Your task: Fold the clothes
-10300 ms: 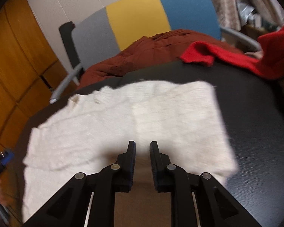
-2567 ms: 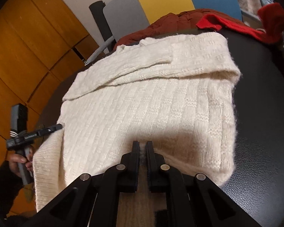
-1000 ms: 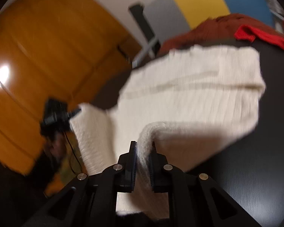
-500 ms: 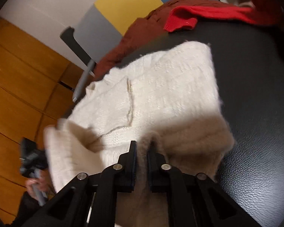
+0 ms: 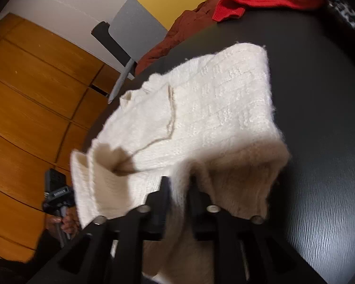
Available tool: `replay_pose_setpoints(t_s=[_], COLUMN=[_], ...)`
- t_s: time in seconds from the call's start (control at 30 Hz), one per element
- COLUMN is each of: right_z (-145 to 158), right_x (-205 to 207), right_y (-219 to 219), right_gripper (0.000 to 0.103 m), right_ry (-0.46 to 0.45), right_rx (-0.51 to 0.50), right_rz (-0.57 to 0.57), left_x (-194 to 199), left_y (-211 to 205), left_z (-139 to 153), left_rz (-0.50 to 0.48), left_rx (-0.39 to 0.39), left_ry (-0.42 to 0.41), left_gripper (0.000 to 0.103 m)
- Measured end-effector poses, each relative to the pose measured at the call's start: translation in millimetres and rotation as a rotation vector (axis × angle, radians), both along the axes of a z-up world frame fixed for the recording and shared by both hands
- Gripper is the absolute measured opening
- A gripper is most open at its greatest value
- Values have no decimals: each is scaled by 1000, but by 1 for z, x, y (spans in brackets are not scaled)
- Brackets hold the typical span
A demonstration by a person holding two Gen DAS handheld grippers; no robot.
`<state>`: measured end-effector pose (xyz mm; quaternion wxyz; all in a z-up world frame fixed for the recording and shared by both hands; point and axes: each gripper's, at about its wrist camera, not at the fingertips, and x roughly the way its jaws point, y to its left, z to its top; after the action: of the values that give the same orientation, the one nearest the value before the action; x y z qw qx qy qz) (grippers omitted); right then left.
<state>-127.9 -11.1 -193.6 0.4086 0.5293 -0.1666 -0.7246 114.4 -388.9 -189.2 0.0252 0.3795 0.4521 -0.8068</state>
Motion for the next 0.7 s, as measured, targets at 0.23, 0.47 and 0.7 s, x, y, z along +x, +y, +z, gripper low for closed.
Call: replay_pose_setpoints(t_s=[0.23, 0.47, 0.7], right_z=[53, 64, 45], right_x=[29, 69, 61], right_y=[22, 27, -14], right_gripper=[61, 65, 73], right_ry=[163, 218, 185], right_rx=[-8, 47, 48], right_rz=[66, 224, 273], left_x=[15, 29, 40], left_y=[-7, -16, -26], left_z=[25, 43, 43], left_rz=[52, 101, 141], left_rx=[8, -7, -85], left_ry=[66, 100, 41], left_gripper=[5, 10, 14])
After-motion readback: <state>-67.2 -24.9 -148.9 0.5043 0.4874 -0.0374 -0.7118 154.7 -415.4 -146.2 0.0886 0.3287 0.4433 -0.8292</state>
